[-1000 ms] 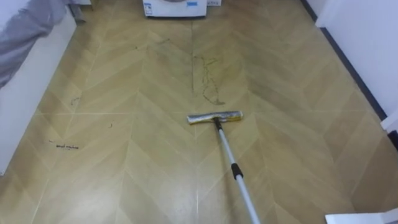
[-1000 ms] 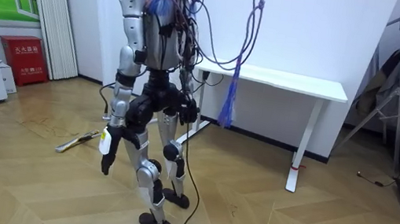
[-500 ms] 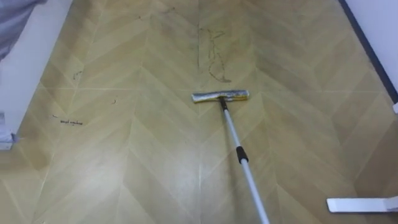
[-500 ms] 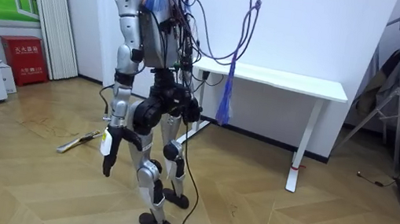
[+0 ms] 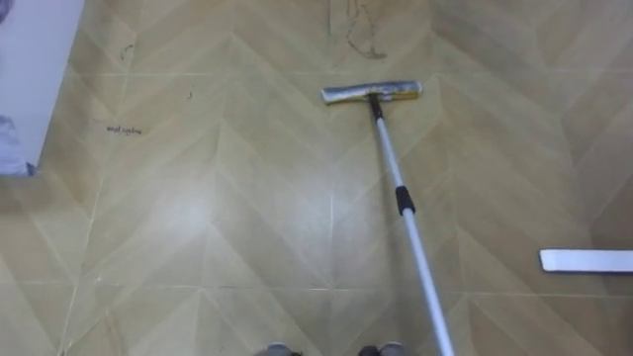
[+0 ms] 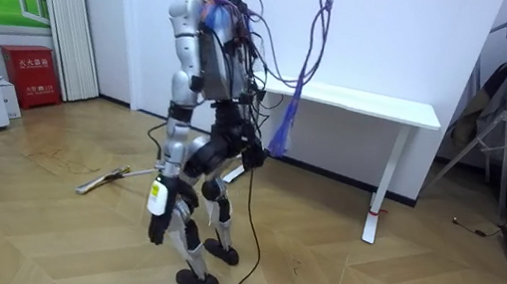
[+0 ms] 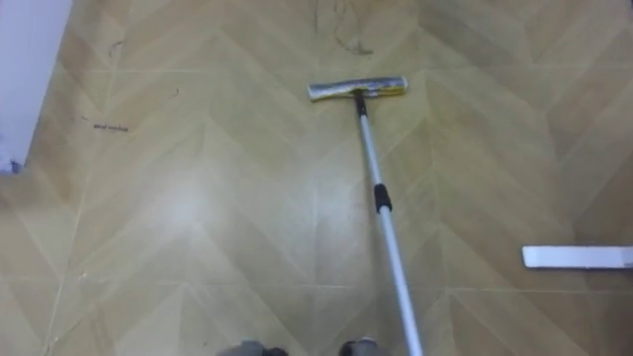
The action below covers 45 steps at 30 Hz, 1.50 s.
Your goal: Mop floor
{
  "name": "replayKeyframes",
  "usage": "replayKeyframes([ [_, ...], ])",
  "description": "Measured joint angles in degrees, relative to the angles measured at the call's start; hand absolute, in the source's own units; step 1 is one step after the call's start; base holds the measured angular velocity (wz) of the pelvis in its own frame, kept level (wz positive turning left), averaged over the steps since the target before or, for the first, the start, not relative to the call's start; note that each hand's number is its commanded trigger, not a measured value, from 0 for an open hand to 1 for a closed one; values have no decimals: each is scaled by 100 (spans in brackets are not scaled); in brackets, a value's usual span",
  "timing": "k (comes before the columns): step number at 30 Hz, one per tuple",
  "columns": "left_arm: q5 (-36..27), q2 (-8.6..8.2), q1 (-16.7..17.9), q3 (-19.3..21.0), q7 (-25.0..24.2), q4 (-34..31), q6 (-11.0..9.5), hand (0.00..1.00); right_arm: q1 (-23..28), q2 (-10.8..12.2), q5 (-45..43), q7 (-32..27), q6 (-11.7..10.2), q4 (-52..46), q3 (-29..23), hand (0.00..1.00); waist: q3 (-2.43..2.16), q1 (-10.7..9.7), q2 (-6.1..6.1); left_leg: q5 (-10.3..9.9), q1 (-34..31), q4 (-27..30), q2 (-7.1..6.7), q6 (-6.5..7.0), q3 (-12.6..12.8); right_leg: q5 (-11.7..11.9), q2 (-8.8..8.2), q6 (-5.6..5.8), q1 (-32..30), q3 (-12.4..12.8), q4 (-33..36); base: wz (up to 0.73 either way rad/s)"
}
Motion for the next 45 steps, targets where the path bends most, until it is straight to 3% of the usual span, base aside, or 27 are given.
replayKeyframes([
  [2,-224,7,29,-131,58,6,1,0,-315,-154,49,13,11,144,7,100,11,155,-25,404,-462,844,9,-58,-116,-170,17,-78,-132,-8,391,-14],
  [4,-663,17,5,-312,45,9,-17,0,-778,-394,51,119,6,157,32,100,57,341,-102,1051,-985,1672,94,-120,-86,-291,44,-159,-216,3,691,-15],
  [5,-672,18,-2,-319,37,1,-25,0,-883,-443,84,141,-8,154,42,100,60,371,-106,1042,-1094,1799,108,-117,-79,-308,66,-164,-235,10,730,0],
  [8,-662,94,-31,-318,11,-15,-152,0,-1243,-571,472,302,-83,135,244,100,51,594,-172,892,-1091,920,98,-15,24,-352,161,-160,-238,129,769,-5],
  [9,-650,134,-39,-318,-49,-9,-160,0,-1356,-607,588,368,-123,79,268,100,69,576,-209,802,-933,63,95,-54,111,-360,159,-144,-242,132,761,10],
  [10,-639,172,-46,-307,-115,-33,-157,0,-1364,-619,695,376,-147,49,315,100,42,563,-164,603,-780,-583,69,3,186,-401,157,-103,-227,128,742,15],
  [12,-607,189,-91,-307,-124,-67,-150,0,-1301,-628,857,397,-177,55,354,100,47,502,-186,351,-615,-976,44,245,345,-423,75,-50,-161,105,593,30],
  [14,-512,141,-135,-308,-145,-66,-128,0,-1012,-693,941,460,-217,107,348,100,21,360,-141,298,-453,-1265,-45,335,443,-368,-73,52,63,30,313,50],
  [16,-457,105,-192,-301,-152,-77,-101,0,-471,-893,782,461,-219,327,395,100,-63,199,-22,125,-242,-1385,-232,579,524,-384,-244,163,210,194,419,54],
  [17,-418,105,-201,-273,-150,-76,-102,0,-304,-950,719,436,-214,351,396,100,-59,176,20,89,-214,-1347,-283,586,533,-298,-282,283,108,271,694,40],
  [19,-416,140,-236,-201,-65,-167,-112,0,260,-969,676,292,-138,357,418,100,-107,104,138,-233,-71,-1159,-338,702,539,402,-328,472,-379,504,1732,2],
  [21,-417,157,-226,-216,32,-255,-161,0,444,-840,689,277,-107,350,425,100,-83,17,238,-399,67,-1192,-330,711,499,668,-300,517,-699,630,2039,-13],
  [23,-417,131,-242,-231,86,-379,-215,0,515,-698,712,235,-105,349,440,100,-46,-173,308,-453,156,-1302,-323,715,500,583,-333,561,-1073,681,1711,-6],
  [26,-421,120,-219,-323,151,-474,-234,0,639,-491,681,174,-104,338,433,100,-58,-251,357,-653,469,-1478,-234,588,508,694,-331,516,-1260,779,-131,-14],
  [27,-419,127,-178,-324,155,-455,-212,0,671,-461,546,158,-90,323,394,100,-56,-273,371,-788,658,-1477,-178,485,488,1042,-305,546,-1190,760,-466,-24],
  [30,-420,127,-90,-312,159,-436,-91,0,444,-451,255,39,98,341,270,100,-60,-211,376,-958,1001,-1084,-2,277,391,821,-135,260,-742,506,-255,-14],
  [32,-430,146,-113,-315,189,-424,-72,0,173,-491,108,-4,187,386,232,100,7,-183,258,-803,857,-148,141,80,375,400,-91,150,-550,458,126,9],
  [34,-429,141,-195,-353,310,-339,-43,0,-435,-680,-67,-50,279,434,266,100,45,-2,152,130,249,1377,210,-48,129,-32,27,-6,-433,481,620,-16],
  [35,-425,142,-246,-376,334,-315,-40,0,-582,-723,-81,-69,257,435,286,100,56,49,127,416,90,1691,197,-57,54,-110,45,-46,-407,480,713,-15],
  [36,-422,148,-318,-398,400,-338,-34,0,-894,-789,-55,-115,228,417,305,100,84,142,35,608,-244,2101,173,-89,53,-261,71,-105,-395,491,874,-8],
  [37,-423,150,-399,-424,408,-385,-37,0,-1191,-854,30,-122,145,392,431,100,137,272,-53,567,-599,2273,178,-82,94,-354,126,-155,-375,488,945,-10],
  [39,-420,154,-430,-421,405,-439,-35,0,-1494,-873,139,-73,12,305,530,100,162,469,-138,498,-912,1854,157,-31,149,-438,220,-200,-267,498,903,-14],
  [40,-422,149,-400,-428,399,-463,-36,0,-1647,-871,209,-9,-75,278,585,100,203,520,-251,411,-945,1084,86,-6,191,-499,266,-176,-120,485,802,0],
  [42,-414,151,-327,-425,382,-500,-54,0,-1674,-858,278,63,-161,191,600,100,163,559,-272,407,-834,-345,43,-3,227,-550,335,-140,147,458,525,9],
  [43,-406,147,-230,-423,350,-490,-59,0,-1594,-852,373,103,-176,123,689,100,147,559,-279,503,-755,-1142,48,106,291,-582,352,-114,352,433,309,0],
  [44,-403,152,-198,-413,296,-475,-51,0,-1502,-840,419,115,-202,121,688,100,132,549,-298,567,-729,-1250,45,236,335,-601,343,-77,447,436,205,21],
  [45,-392,138,-169,-413,211,-454,-40,0,-1234,-863,461,130,-213,126,690,100,38,472,-287,494,-615,-1338,-18,414,414,-650,280,21,615,416,-10,42],
])
